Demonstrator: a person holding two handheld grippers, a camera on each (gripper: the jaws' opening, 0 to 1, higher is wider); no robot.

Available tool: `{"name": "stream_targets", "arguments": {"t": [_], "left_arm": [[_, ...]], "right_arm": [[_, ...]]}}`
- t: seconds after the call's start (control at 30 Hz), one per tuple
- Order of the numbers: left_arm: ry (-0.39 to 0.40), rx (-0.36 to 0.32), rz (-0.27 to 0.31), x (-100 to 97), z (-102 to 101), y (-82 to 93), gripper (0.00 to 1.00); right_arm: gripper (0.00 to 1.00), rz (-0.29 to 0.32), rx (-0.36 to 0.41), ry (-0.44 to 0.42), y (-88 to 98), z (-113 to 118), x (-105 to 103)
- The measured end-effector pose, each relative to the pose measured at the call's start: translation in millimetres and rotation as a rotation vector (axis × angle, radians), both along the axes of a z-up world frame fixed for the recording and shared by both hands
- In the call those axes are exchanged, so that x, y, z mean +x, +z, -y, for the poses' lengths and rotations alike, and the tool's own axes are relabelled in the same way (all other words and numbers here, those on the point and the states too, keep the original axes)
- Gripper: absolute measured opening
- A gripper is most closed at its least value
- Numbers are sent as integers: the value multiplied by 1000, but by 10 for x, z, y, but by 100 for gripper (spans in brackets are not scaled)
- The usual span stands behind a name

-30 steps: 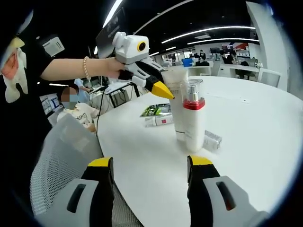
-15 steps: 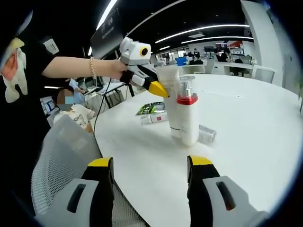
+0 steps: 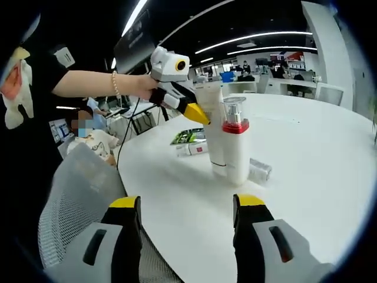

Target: Arrange the skincare products in the storage area until every visible bottle or jar stands upright without overlapping.

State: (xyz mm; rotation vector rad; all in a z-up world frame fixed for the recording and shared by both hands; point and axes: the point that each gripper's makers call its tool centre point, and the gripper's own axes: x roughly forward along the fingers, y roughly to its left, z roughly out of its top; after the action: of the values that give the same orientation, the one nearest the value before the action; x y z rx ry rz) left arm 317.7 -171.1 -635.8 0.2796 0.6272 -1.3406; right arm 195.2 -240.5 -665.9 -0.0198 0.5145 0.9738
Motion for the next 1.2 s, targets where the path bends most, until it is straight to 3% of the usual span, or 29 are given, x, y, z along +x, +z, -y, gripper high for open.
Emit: {"name": "stream_targets", "arguments": {"t": [0.23, 0.47, 0.6, 0.77, 0.97, 1.1, 1.2], "left_arm": [[41, 2, -5, 25, -22, 3, 18], [103, -5, 10, 38, -128, 69, 28], [169, -35, 3, -5, -240, 127, 34], [244, -64, -4, -64, -429, 156, 39], [372, -79, -8, -113, -718, 145, 54], [451, -180, -49, -302, -804, 241, 59], [497, -221, -46, -351, -947, 286, 62]], "right_arm": [[65, 1, -3, -12, 0, 30, -23], [68, 13, -7, -27, 28, 42, -37], [73, 14, 63, -67, 123, 38, -12], [78, 32, 42, -88, 140, 105, -20], [87, 39, 26, -87, 150, 129, -57], [93, 36, 22, -86, 141, 137, -61], [96, 34, 28, -86, 129, 150, -38]]}}
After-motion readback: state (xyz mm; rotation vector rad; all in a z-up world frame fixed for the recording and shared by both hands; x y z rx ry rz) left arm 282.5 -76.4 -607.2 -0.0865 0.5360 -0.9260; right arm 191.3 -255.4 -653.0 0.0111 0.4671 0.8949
